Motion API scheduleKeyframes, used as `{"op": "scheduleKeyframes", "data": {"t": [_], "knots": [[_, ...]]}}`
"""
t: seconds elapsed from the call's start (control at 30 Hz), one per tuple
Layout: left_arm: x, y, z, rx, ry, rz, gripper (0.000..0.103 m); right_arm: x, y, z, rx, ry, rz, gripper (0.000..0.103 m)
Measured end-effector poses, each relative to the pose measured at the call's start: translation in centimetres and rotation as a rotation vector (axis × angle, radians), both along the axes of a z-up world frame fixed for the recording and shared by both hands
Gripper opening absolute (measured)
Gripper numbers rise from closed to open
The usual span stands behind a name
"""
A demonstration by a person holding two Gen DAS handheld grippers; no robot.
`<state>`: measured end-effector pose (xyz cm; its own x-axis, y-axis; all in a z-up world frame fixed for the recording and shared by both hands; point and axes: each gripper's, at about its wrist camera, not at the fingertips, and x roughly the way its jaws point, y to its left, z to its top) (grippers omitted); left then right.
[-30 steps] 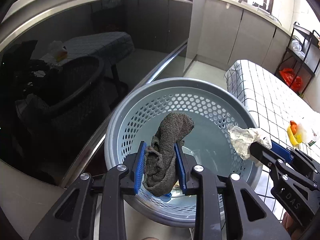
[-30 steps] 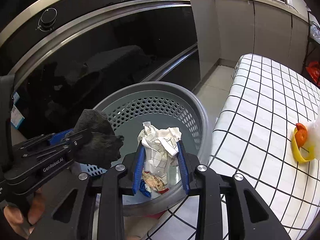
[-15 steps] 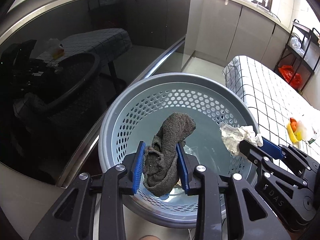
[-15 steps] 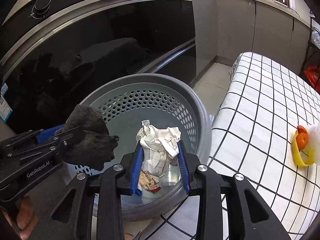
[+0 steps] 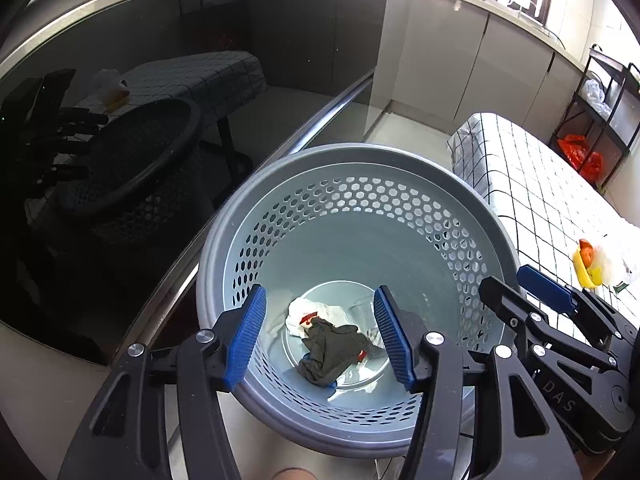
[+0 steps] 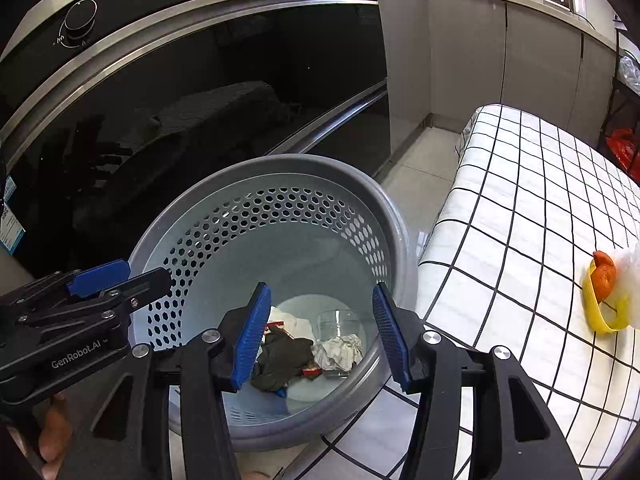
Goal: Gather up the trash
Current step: 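Move both tools back over the table toward the carton and plastic bag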
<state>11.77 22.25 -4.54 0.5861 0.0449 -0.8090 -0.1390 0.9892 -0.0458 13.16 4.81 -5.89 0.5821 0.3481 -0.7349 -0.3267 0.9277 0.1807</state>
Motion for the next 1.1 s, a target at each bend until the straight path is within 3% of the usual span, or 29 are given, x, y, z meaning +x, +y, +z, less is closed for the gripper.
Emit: {"op": "scheduleKeyframes", "data": {"t": [0.23, 0.5, 0.73, 1.1], "knots": [[0.0, 0.0, 0.0, 0.001, -0.004, 0.007, 0.059, -0.3, -0.4, 0.3, -0.004, -0.011, -0.012, 0.056], [-0.8, -0.6, 0.9, 0.058, -0.059, 0.015, 0.073, -2.0, -2.1, 1.2, -0.021, -0.032, -0.071, 0.067], [-2.5, -1.8, 2.0, 0.073, -0.106, -0.003, 0.081, -5.4, -7.3, 2.7, -0.001, -0.054, -0.193, 0.081], [-5.9, -7.2, 4.3, 0.075, -0.159, -0.066, 0.083, -12.5, -15.5, 4.7, -0.073, -0.048, -0.345, 0.085]]}}
